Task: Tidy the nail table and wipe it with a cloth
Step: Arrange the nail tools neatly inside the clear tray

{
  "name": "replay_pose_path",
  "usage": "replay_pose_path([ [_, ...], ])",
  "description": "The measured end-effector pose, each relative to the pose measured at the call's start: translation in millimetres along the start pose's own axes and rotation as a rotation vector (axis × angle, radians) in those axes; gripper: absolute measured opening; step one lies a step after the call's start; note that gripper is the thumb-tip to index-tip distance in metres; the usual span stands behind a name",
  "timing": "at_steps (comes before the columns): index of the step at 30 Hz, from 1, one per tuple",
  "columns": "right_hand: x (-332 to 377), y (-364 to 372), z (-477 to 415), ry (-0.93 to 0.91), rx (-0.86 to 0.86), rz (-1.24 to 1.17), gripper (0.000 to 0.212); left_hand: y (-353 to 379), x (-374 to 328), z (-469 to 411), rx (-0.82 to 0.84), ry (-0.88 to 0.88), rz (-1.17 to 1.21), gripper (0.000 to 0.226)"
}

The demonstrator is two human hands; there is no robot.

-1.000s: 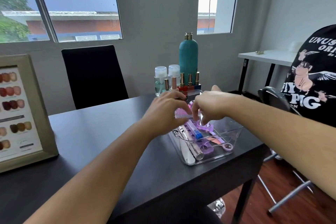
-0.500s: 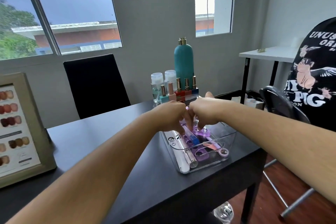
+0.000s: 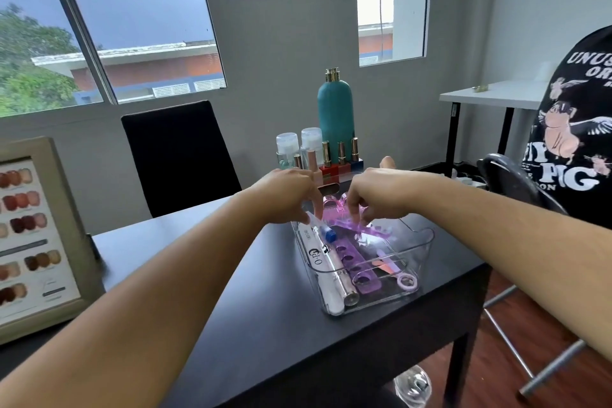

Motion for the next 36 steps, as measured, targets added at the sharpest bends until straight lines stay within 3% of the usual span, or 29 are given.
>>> replay_pose_path([
  [5,-9.4,-4.6,6.0,-0.039,0.002,-0.065,0.005,-1.2,-4.5,0.6,0.024,-0.008,0.024,0.026],
  [10,-10.1,-6.1,9.7,-0.005,0.025,0.038,0.004,2.4,-39.6,-8.0,0.080,0.115,0.039,0.023],
  [14,-5.5,-0.5,14.4,0.029,0.047,0.092,0.010,7.5,-43.6,-15.0,0.181,0.073,0.035,0.024],
  [23,-3.9,13.3,12.4,0.025,-0.005,0.139,0.009,5.4,-48.4,-23.6,0.210,-0.016,0.036,0.027],
  [27,-4.9,17.2,13.3,-0.007,-0.056,0.135,0.007,5.7,-46.9,-24.5,0.155,-0.030,0.019,0.026],
  [33,-3.8,14.4,13.4,0.002,-0.094,0.116,0.003,4.1,-40.8,-25.8,-0.059,-0.053,-0.063,0.024],
  [36,-3.3,12.6,14.4,-0.004,-0.079,0.092,0.005,7.4,-45.0,-21.9,-0.133,-0.018,-0.008,0.012],
])
Point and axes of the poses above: each hand's wrist, its own z-axis away from the middle knuckle, its own y-axis out of the palm, x = y × z, the point moved 1 cm from there along -z, towards the middle knuckle, and after that the axes turned 6 degrees about x, right-handed, at the moved point
